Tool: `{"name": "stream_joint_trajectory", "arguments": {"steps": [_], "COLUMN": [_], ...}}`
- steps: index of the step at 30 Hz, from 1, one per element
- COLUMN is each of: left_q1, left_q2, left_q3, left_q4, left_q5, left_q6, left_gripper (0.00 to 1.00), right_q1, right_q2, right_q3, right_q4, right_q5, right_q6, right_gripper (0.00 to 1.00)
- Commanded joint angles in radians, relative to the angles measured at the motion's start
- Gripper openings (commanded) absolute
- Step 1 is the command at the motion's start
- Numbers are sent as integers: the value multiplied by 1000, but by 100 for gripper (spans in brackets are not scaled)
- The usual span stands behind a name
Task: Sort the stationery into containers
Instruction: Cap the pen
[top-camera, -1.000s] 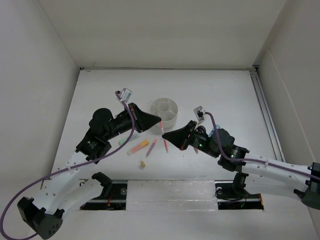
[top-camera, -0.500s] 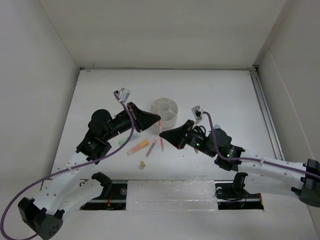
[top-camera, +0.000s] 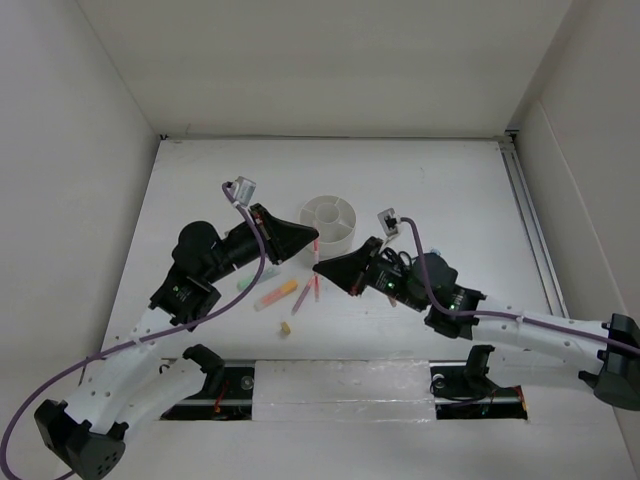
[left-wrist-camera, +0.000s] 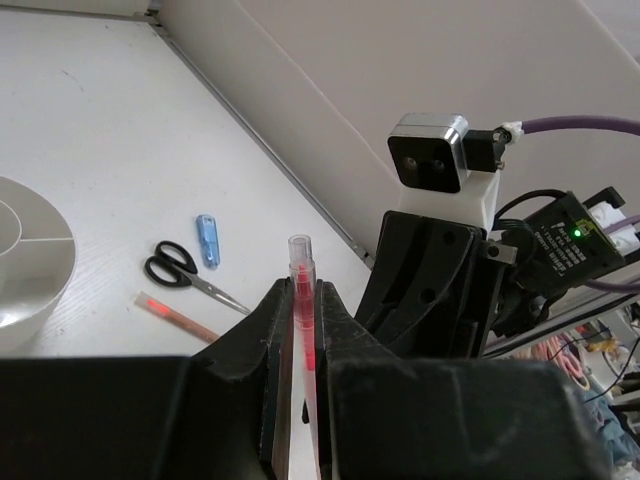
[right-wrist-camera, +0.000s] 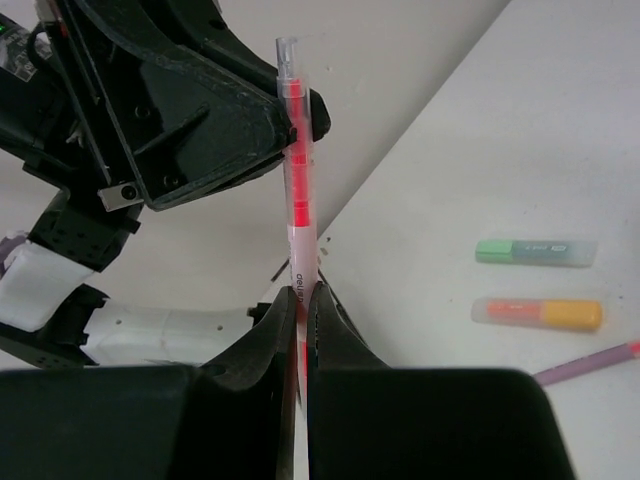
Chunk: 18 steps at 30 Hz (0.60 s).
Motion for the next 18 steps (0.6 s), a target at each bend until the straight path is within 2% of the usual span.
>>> {"name": "stream_joint_trajectory", "arguments": {"steps": [1,4,18], "left_q1": [-13,-13,-51], "left_q2": [-9,-9,-9], "left_q3": [-30,-21,-1], "left_q4": [-73,-83,-115], "left_q5": [87,87,76], "left_q6": [42,52,83], "left_gripper": [0,0,0], "right_q1": [-4,-4,-4], "right_q2": [-2,18,-67], "right_q3": [139,162,142], "right_q4": [32,-55,-122], "right_q5": [37,37,134], "right_q6": [24,36,54], "right_gripper": [0,0,0]}}
